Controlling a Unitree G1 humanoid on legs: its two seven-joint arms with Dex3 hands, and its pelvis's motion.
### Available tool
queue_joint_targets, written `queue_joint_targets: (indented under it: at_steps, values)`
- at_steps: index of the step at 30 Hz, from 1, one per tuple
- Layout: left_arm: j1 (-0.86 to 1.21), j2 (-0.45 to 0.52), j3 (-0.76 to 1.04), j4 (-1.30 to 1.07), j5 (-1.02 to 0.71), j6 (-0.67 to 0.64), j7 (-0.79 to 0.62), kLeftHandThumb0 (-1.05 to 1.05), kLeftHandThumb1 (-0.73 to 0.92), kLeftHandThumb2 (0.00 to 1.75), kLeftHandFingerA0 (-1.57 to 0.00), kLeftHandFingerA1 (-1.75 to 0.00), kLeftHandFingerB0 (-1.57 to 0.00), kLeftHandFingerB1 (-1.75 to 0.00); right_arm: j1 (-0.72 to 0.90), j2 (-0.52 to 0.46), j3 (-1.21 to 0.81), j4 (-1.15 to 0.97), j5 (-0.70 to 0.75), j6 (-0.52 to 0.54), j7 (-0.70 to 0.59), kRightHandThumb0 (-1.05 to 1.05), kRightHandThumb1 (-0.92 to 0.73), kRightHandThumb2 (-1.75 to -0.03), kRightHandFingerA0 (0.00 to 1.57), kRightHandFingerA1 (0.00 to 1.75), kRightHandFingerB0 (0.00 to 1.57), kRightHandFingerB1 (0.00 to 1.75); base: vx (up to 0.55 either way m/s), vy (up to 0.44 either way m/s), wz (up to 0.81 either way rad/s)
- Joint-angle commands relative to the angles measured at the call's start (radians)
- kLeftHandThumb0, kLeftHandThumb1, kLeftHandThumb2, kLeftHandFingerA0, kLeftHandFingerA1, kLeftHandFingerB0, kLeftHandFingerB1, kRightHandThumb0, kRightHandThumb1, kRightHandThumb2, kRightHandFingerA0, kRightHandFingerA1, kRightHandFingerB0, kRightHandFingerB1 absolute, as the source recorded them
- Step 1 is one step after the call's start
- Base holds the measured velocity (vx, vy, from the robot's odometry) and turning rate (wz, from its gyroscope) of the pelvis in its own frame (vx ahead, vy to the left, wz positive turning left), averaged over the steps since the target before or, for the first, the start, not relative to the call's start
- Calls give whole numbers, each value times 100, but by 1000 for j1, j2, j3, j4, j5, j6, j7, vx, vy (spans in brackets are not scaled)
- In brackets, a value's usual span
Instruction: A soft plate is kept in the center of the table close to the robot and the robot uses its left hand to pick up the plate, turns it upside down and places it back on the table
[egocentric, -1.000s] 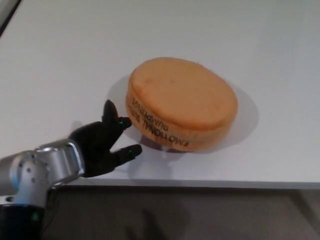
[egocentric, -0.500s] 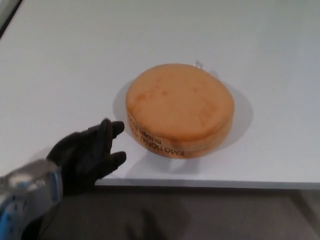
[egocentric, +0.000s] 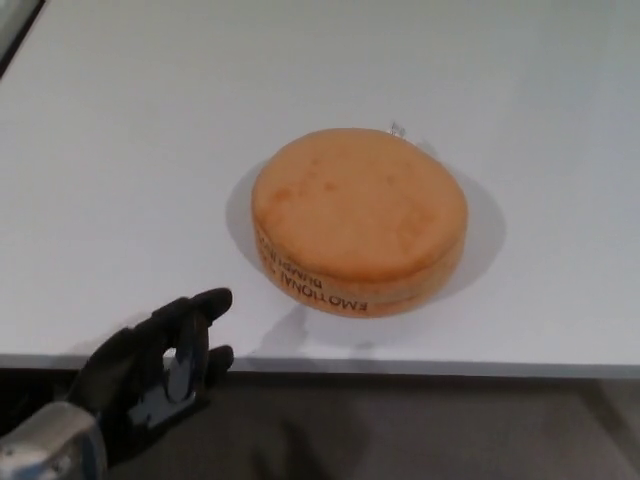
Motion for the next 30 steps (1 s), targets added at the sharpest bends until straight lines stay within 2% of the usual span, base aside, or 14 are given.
queue_joint_targets:
  at_steps: [1,6,11,12,13,18,19,21,22,24,25,27,28,30]
  values:
    - [325,-19,149,-75,210,-808,-205,-100,83,72,-10,-37,-14,-27,20,14,-23,27,15,-75,10,-72,-77,-64,52,44,29,31,0,0,0]
    - [449,-65,237,-14,132,-897,-299,-95,75,115,-6,-46,-10,-41,24,28,-21,33,11,-95,4,-71,-77,-64,49,42,29,31,0,0,0]
    - [542,-96,280,26,110,-936,-315,-93,74,115,-4,-45,-12,-41,18,34,-30,47,9,-117,-2,-72,-77,-64,51,42,29,31,0,0,0]
    - [554,-101,285,38,104,-948,-326,-91,91,69,-12,-35,-16,-26,16,33,-29,45,5,-116,-5,-72,-78,-64,51,42,28,31,0,0,0]
    - [564,-105,288,43,101,-955,-331,-38,40,106,-1,-51,0,-49,15,33,-28,43,2,-114,-7,-71,-78,-65,50,42,28,31,0,0,0]
    - [620,-141,285,92,101,-990,-335,-38,40,106,-1,-51,0,-48,19,34,-30,30,-1,-116,-12,-71,-79,-65,51,44,28,31,0,0,0]
    - [633,-147,286,112,106,-1002,-332,-91,90,70,-12,-31,-16,-26,20,41,-23,27,-7,-111,-19,-71,-79,-65,52,44,28,31,0,0,0]
    - [629,-157,281,137,105,-1011,-335,-92,90,69,-12,-32,-17,-26,23,43,-24,23,-4,-109,-21,-71,-79,-65,52,44,29,31,0,0,0]
    - [619,-160,265,175,122,-1014,-321,-84,67,111,0,-43,-11,-44,27,36,-34,20,3,-105,-16,-71,-78,-65,52,43,29,31,0,0,0]
    - [609,-159,261,209,132,-1010,-306,-82,66,110,0,-43,-11,-44,31,30,-37,24,5,-116,-6,-72,-79,-64,52,43,28,30,0,0,0]
    - [603,-159,263,229,134,-1014,-302,-88,91,69,-11,-32,-16,-26,33,30,-37,24,5,-116,-5,-72,-78,-64,51,43,28,31,0,0,0]
    - [583,-163,272,272,113,-1003,-308,-84,73,109,-5,-42,-9,-38,34,29,-37,23,3,-115,-7,-73,-78,-64,51,42,28,31,0,0,0]
    - [575,-167,275,303,103,-994,-309,-88,74,106,-8,-43,-9,-39,39,26,-39,25,2,-119,-5,-80,-68,-99,45,54,21,44,0,0,0]
    - [571,-167,273,336,104,-993,-312,-93,82,76,-10,-34,-16,-29,51,23,-44,27,1,-125,-2,-80,-68,-99,45,54,22,45,0,0,0]
